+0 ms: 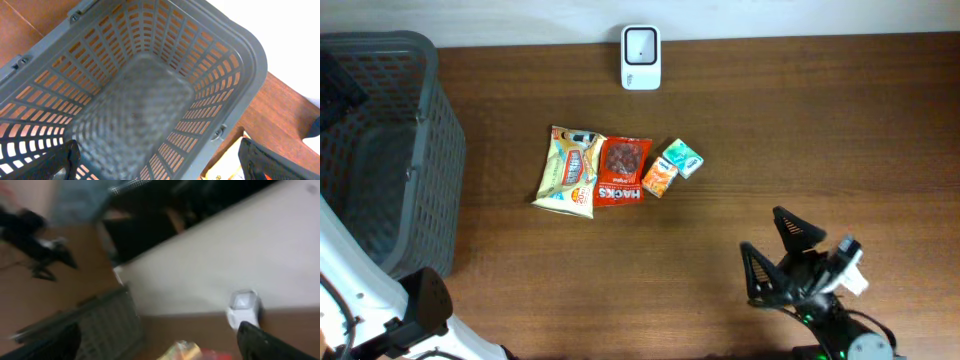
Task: Scan the item barcode
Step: 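Reach the right gripper to the green tissue pack and grasp it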
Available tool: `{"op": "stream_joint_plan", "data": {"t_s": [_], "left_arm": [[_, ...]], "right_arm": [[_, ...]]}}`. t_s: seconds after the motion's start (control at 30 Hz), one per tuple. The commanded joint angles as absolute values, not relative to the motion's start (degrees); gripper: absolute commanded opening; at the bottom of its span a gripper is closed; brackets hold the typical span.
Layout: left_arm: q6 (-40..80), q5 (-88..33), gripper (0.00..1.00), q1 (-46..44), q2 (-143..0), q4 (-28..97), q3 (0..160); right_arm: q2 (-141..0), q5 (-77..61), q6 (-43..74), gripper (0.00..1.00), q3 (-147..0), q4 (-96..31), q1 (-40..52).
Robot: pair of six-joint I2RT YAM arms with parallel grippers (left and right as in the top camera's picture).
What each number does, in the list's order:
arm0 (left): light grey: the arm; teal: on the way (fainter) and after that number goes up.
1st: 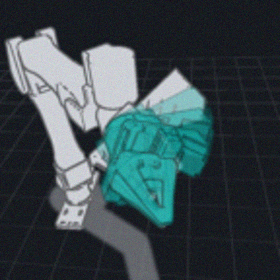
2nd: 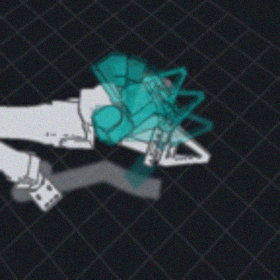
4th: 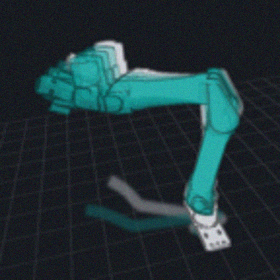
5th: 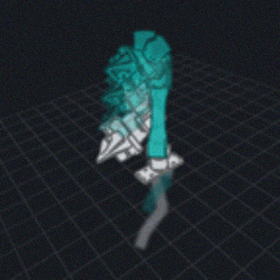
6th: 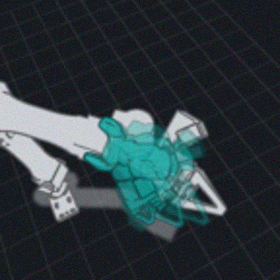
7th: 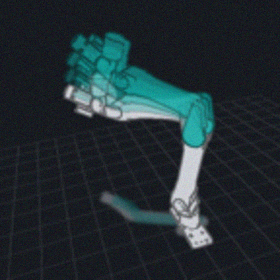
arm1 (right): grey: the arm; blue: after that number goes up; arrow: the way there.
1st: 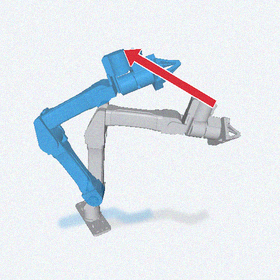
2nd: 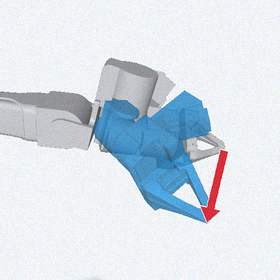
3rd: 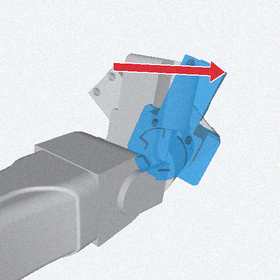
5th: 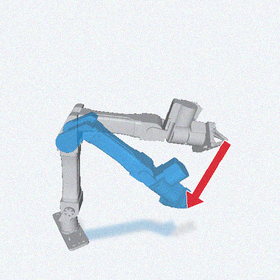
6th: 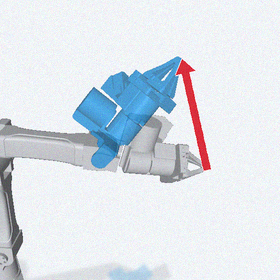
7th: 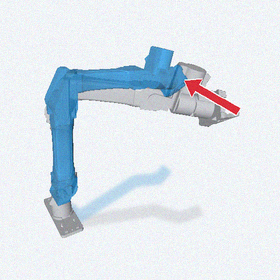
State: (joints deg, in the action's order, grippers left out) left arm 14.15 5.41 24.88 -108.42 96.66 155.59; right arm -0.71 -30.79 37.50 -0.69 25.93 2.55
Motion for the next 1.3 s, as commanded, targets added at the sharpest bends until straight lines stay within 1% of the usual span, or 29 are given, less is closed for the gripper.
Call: {"op": "stream_joint_plan", "data": {"t_s": [0.0, 0.07, 0.17, 0.2, 0.23, 0.27, 0.3, 0.33, 0.37, 0.43, 0.5, 0.53, 0.6, 0.63, 0.67, 0.7, 0.77, 0.8, 0.87, 0.9, 0.93, 0.97, 1.0, 1.03, 1.07, 1.1, 1.13, 1.17, 1.27], "left_arm": [[14.5, 6.0, 0.99, 25.0, -107.5, 96.7, 156.4], [14.5, 6.0, 0.99, 25.1, -107.5, 96.7, 156.4], [14.5, 6.0, 0.99, 25.0, -107.5, 96.7, 156.4], [14.5, 6.0, 0.99, 25.0, -107.5, 96.7, 156.4], [14.5, 6.0, 0.99, 25.0, -107.5, 96.7, 156.4], [14.5, 6.0, 0.99, 25.0, -107.5, 96.7, 156.4], [14.5, 6.0, 0.99, 25.0, -107.5, 96.7, 156.4], [14.5, 6.0, 0.99, 25.0, -107.5, 96.7, 156.4], [14.5, 6.0, 0.99, 25.0, -107.5, 96.7, 156.4], [14.5, 6.0, 0.99, 25.0, -107.5, 96.7, 156.4], [14.5, 6.0, 0.99, 25.0, -107.5, 96.7, 156.4], [14.5, 6.0, 0.99, 25.0, -107.5, 96.7, 156.4], [14.5, 6.0, 0.99, 25.0, -107.5, 96.7, 156.4], [14.5, 6.0, 0.99, 25.0, -107.5, 96.7, 156.4], [14.5, 6.0, 0.99, 25.0, -107.5, 96.7, 156.4], [14.5, 6.0, 0.99, 25.0, -107.5, 96.7, 156.4], [14.5, 6.0, 0.99, 25.0, -107.5, 96.7, 156.4], [14.5, 6.0, 0.99, 25.0, -107.5, 96.7, 156.4], [14.5, 6.0, 0.99, 25.0, -107.5, 96.7, 156.4], [14.5, 6.0, 0.99, 25.0, -107.5, 96.7, 156.4], [14.5, 6.0, 0.99, 25.0, -107.5, 96.7, 156.4], [14.5, 6.0, 0.99, 25.0, -107.5, 96.7, 156.4], [14.5, 6.0, 0.99, 25.0, -107.5, 96.7, 156.4], [14.5, 6.0, 0.99, 25.0, -107.5, 96.7, 156.4], [14.5, 6.0, 0.99, 25.0, -107.5, 96.7, 156.4], [14.5, 6.0, 0.99, 25.0, -107.5, 96.7, 156.4], [14.5, 6.0, 0.99, 25.0, -107.5, 96.7, 156.4], [14.5, 6.0, 0.99, 25.0, -107.5, 96.7, 156.4], [14.5, 6.0, 0.99, 25.0, -107.5, 96.7, 156.4]], "right_arm": [[-0.5, -28.6, 39.6, 0.98, -5.0, 27.7, 2.2], [-2.9, -27.9, 34.7, 0.98, -11.9, 20.5, 2.2], [-13.3, -27.8, 20.0, 0.98, -27.5, -1.8, 2.2], [-16.4, -27.8, 17.4, 0.98, -31.3, -6.9, 2.2], [-23.4, -27.8, 12.5, 0.98, -39.0, -17.0, 2.2], [-27.7, -27.8, 10.3, 0.98, -43.6, -22.9, 2.2], [-34.1, -27.9, 7.4, 0.98, -50.4, -32.0, 2.2], [-43.4, -27.8, 4.2, 0.98, -60.2, -45.4, 2.2], [-49.6, -27.9, 3.4, 0.98, -66.2, -53.4, 2.2], [-59.2, -32.6, 3.5, 0.99, -75.1, -63.7, 2.2], [-68.2, -47.3, 3.9, 0.98, -80.8, -69.5, 2.2], [-71.6, -52.2, 3.9, 0.98, -80.9, -68.3, 2.2], [-78.1, -54.3, 5.3, 0.98, -80.9, -65.6, 2.2], [-81.5, -54.1, 6.4, 1.00, -80.9, -65.1, 2.5], [-84.4, -51.3, 6.4, 0.90, -80.9, -64.6, 3.2], [-86.7, -47.7, 6.7, 0.76, -80.9, -63.9, 4.0], [-91.4, -37.3, 13.1, 0.61, -80.9, -60.7, 6.5], [-93.2, -33.2, 14.5, 0.58, -80.9, -58.7, 7.9], [-96.7, -21.5, 20.6, 0.57, -80.9, -54.9, 10.8], [-98.0, -17.2, 21.3, 0.57, -80.9, -52.9, 12.0], [-99.4, -13.3, 21.3, 0.66, -80.9, -50.9, 13.2], [-100.8, -10.3, 21.3, 0.69, -80.9, -48.7, 14.3], [-101.8, -8.2, 21.0, 0.69, -80.9, -47.1, 15.0], [-103.0, -6.3, 19.7, 0.65, -80.9, -45.2, 15.5], [-104.5, -4.9, 19.7, 0.59, -80.9, -43.2, 16.0], [-107.0, -4.2, 19.7, 0.46, -80.9, -39.7, 16.5], [-108.9, -4.2, 19.4, 0.29, -80.9, -37.3, 16.9], [-110.1, -4.2, 17.9, 0.26, -80.9, -35.7, 17.3], [-113.6, -4.2, 10.5, 0.25, -80.9, -33.3, 19.2]]}}
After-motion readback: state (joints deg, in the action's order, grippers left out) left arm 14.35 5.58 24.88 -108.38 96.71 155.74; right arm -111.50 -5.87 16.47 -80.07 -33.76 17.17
